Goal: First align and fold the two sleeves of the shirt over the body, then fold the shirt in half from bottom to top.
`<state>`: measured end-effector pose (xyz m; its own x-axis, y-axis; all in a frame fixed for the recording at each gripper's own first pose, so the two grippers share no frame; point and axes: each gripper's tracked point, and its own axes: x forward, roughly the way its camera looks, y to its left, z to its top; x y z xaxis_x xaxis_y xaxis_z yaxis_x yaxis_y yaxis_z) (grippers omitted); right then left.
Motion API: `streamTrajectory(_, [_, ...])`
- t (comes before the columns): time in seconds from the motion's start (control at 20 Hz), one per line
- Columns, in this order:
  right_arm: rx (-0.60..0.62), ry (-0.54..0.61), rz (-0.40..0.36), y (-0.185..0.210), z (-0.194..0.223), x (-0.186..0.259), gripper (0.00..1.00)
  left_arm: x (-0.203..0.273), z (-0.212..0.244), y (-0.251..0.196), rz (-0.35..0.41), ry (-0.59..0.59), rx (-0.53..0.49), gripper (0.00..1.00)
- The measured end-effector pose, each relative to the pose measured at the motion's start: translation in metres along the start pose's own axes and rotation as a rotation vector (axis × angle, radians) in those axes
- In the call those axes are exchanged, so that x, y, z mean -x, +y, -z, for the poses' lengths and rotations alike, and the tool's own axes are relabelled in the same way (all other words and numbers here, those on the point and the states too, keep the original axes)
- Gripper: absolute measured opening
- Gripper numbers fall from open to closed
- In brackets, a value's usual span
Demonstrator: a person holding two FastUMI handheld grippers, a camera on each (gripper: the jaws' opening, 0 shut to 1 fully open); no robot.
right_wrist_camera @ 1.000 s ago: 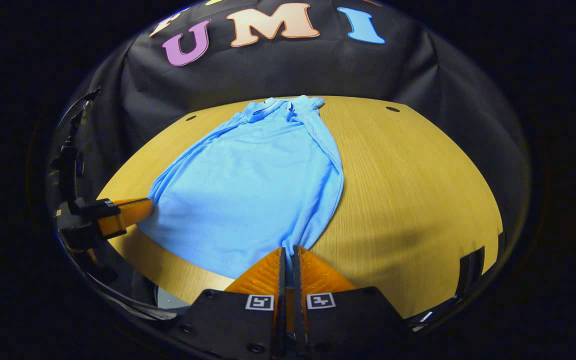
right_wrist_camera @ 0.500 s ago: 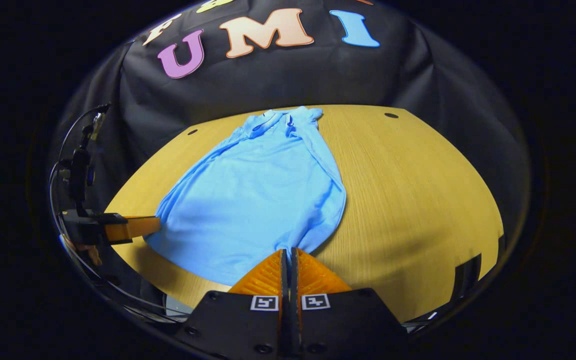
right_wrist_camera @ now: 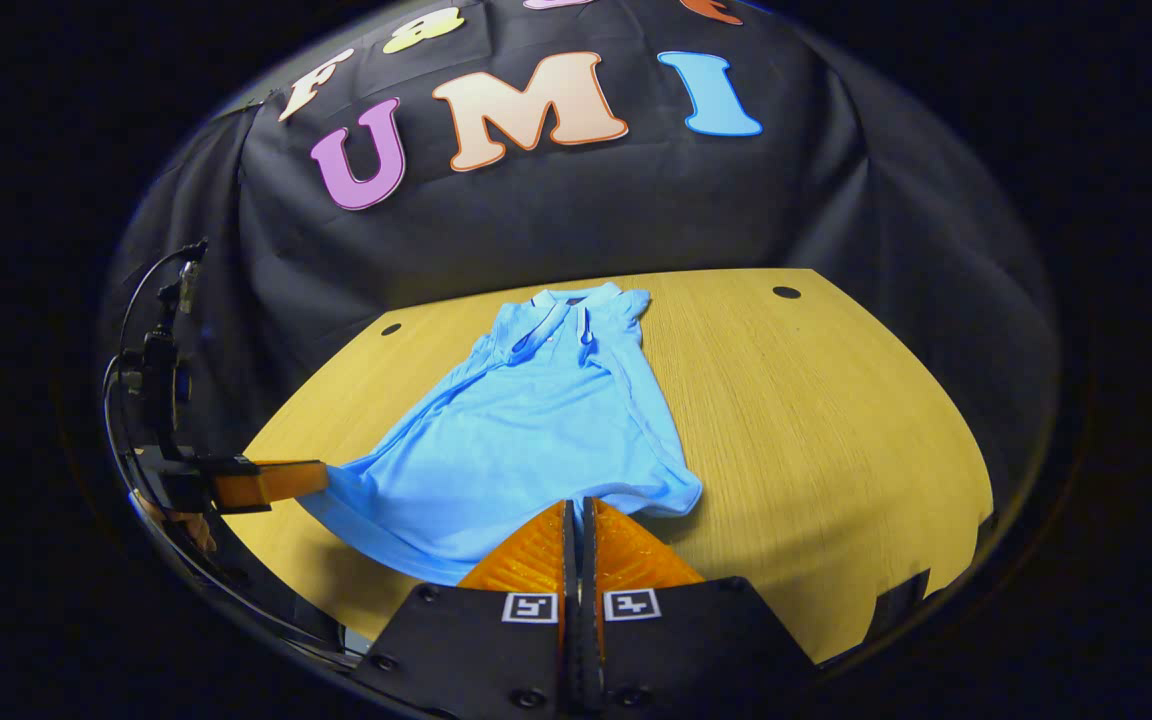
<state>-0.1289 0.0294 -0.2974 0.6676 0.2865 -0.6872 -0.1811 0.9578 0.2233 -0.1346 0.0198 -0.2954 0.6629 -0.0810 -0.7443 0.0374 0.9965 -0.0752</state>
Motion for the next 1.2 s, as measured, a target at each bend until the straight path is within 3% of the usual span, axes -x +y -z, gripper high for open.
streamTrajectory(0.5, [-0.015,-0.091,0.013,0.004,-0.073,-0.046,0.02,-0.036,-0.082,0.007,0.031,-0.059,-0.015,0.00])
streamTrajectory(1.2, [-0.020,-0.210,0.062,-0.007,-0.181,-0.143,0.02,-0.133,-0.202,0.013,0.063,-0.136,-0.057,0.00])
